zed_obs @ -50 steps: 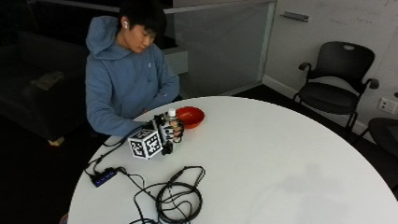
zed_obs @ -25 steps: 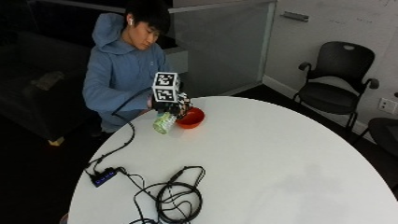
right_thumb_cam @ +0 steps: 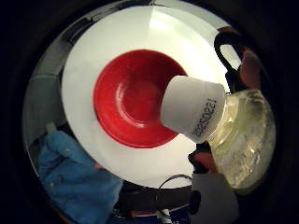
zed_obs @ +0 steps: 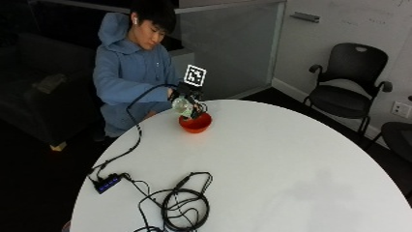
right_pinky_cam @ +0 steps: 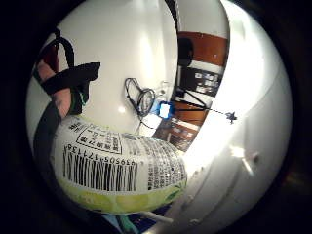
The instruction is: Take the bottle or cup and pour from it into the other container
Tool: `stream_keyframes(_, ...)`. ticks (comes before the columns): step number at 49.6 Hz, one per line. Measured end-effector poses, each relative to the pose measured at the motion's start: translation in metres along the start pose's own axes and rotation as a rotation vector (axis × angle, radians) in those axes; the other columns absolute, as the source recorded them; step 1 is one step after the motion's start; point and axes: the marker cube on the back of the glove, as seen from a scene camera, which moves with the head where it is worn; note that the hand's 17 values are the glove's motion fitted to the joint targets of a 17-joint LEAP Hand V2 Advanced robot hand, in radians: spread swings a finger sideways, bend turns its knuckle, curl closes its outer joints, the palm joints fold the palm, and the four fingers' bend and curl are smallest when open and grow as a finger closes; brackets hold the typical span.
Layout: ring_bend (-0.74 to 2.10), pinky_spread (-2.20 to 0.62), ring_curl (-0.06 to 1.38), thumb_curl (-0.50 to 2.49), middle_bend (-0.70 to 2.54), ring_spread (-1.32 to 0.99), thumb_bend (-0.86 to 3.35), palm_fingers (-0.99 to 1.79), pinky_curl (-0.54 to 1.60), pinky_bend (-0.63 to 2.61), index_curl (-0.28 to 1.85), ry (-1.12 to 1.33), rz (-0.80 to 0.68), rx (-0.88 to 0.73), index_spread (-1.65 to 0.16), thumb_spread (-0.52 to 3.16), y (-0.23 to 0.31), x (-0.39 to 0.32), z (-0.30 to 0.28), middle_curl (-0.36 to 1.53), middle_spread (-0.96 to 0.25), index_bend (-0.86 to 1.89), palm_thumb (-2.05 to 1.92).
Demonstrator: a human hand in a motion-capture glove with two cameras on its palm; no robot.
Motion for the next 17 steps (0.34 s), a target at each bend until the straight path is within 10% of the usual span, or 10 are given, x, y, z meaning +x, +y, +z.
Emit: stream_keyframes(17, 0.50, -0.17, 0.45, 0.69, 0.34, -0.19, -0.04, 1.19, 0.37, 0.57, 0.39, 0.266, -0.042, -0.028, -0.11, 0.27, -0.0063, -0.0017, 0.0060, 0.50, -0.05, 0.14, 0.98)
